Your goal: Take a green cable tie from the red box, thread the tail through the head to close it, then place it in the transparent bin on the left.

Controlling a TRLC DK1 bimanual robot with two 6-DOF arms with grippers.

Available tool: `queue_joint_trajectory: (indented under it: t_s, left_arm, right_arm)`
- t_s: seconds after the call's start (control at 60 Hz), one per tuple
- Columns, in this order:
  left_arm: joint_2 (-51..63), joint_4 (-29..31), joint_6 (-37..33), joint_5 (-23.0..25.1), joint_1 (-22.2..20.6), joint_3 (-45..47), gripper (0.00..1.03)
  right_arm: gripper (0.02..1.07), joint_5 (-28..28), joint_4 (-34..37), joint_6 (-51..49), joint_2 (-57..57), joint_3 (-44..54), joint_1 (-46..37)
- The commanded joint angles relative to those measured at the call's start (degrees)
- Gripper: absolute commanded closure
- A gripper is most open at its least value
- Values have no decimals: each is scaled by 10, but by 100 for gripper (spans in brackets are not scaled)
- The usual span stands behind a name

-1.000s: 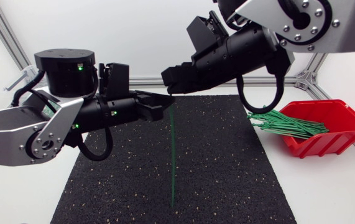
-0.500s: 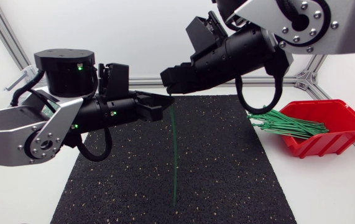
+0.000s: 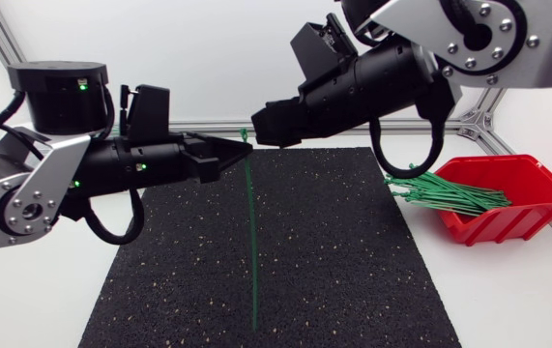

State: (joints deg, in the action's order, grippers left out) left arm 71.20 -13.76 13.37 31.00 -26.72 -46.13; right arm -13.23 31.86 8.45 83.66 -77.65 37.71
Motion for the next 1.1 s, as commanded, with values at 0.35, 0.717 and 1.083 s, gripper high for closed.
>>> queue_joint_trajectory:
  t_s: [0.35, 0.717, 1.083]
  left_arm:
    - [-43, -16, -31, 158, 107, 41, 100]
    - [-13, -97, -69, 289, 157, 79, 100]
    - [25, -154, -69, 351, 170, 71, 100]
  right_arm:
    - [59, -30, -20, -109, -34, 66, -18]
    - [46, -157, -3, -231, 3, 68, -55]
    - [46, -275, -12, -303, 58, 50, -45]
